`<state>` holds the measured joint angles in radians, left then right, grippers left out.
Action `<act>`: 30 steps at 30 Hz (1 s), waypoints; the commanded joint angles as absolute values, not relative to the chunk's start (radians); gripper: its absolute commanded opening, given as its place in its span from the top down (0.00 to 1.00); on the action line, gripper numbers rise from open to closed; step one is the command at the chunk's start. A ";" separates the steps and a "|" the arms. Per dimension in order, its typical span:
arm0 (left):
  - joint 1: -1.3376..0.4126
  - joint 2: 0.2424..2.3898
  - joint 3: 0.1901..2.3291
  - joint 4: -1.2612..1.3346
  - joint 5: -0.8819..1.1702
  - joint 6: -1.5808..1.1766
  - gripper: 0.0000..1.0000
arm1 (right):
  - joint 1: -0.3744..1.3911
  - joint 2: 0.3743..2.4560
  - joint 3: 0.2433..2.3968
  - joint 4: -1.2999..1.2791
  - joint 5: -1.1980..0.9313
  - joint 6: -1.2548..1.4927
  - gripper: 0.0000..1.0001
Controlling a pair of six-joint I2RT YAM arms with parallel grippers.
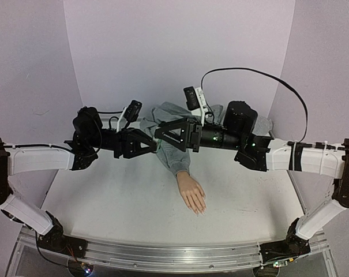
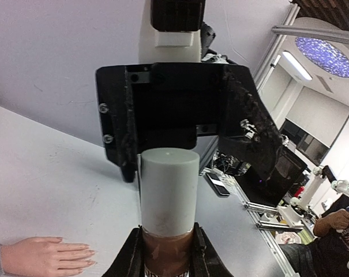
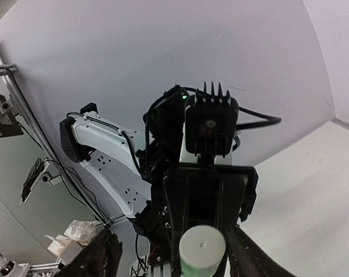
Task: Paint the nails
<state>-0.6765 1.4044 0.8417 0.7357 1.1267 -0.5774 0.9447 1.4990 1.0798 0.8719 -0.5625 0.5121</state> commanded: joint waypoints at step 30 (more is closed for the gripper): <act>-0.721 1.429 0.863 0.870 1.137 -0.573 1.00 | 0.950 1.618 1.152 1.109 -0.691 0.604 0.99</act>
<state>-0.7227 1.4590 0.8680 0.8127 1.2301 -0.6430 0.9375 1.6176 1.1080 1.0767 -0.7109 0.5987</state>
